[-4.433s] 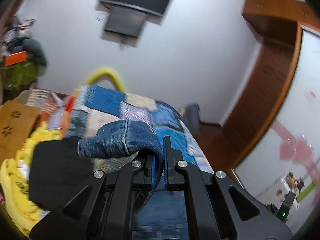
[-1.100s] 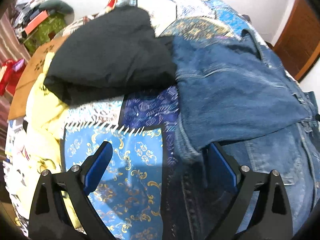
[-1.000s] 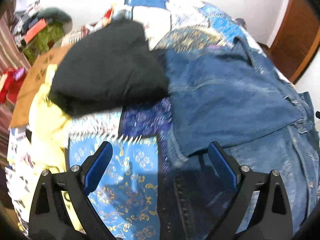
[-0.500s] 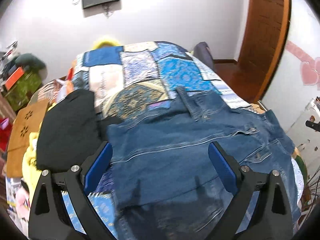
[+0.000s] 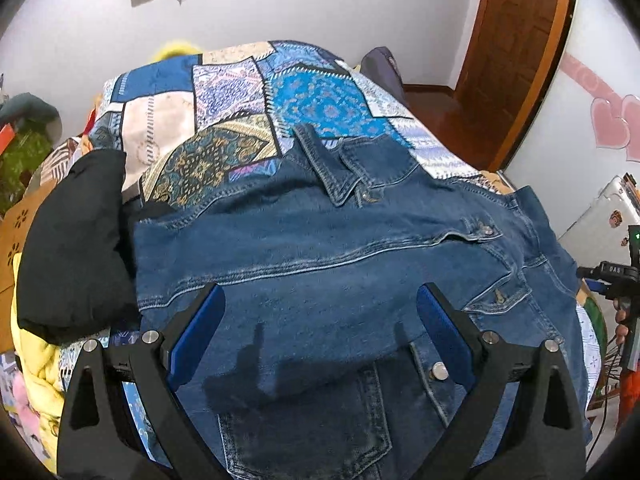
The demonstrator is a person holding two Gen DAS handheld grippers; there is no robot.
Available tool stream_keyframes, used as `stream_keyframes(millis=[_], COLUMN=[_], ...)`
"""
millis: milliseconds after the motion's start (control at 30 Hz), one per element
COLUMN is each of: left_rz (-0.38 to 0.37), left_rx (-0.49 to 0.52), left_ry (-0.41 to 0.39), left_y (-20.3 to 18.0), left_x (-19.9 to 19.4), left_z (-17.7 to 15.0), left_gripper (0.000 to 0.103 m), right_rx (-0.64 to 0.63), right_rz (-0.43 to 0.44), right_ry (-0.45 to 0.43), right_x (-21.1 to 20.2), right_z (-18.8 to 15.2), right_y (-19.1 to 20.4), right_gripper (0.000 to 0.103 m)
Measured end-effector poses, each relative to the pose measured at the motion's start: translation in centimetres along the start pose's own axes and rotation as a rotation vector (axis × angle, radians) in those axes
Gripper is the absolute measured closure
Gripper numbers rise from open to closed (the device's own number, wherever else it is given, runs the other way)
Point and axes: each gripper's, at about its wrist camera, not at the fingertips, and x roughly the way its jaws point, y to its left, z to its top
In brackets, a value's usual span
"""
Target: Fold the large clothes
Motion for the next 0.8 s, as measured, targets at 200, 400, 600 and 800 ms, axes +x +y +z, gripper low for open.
stream_keyframes(millis=[200, 400, 600, 800], left_rz=[0.006, 0.011, 0.036, 0.047], left_rx=[-0.065, -0.092, -0.062, -0.042], left_ry=[0.033, 0.035, 0.002, -0.034], left_y=[1.8, 2.7, 2.9, 3.3], left_x=[0.9, 0.7, -0.4, -1.8], left_z=[-0.6, -1.3, -1.6, -2.0], left_gripper=[0.006, 0.006, 0.006, 0.006], right_rx=[0.088, 0.134, 0.055, -0.140], right_rz=[0.028, -0.021, -0.041, 0.067], right_ry=[-0.004, -0.062, -0.162, -0.315], right_x=[2.1, 1.9, -2.4, -9.5], right_z=[2.1, 2.6, 2.7, 2.5], right_y=[-0.8, -1.2, 1.7, 9.0], right_gripper=[0.046, 0.076, 0.092, 0.093])
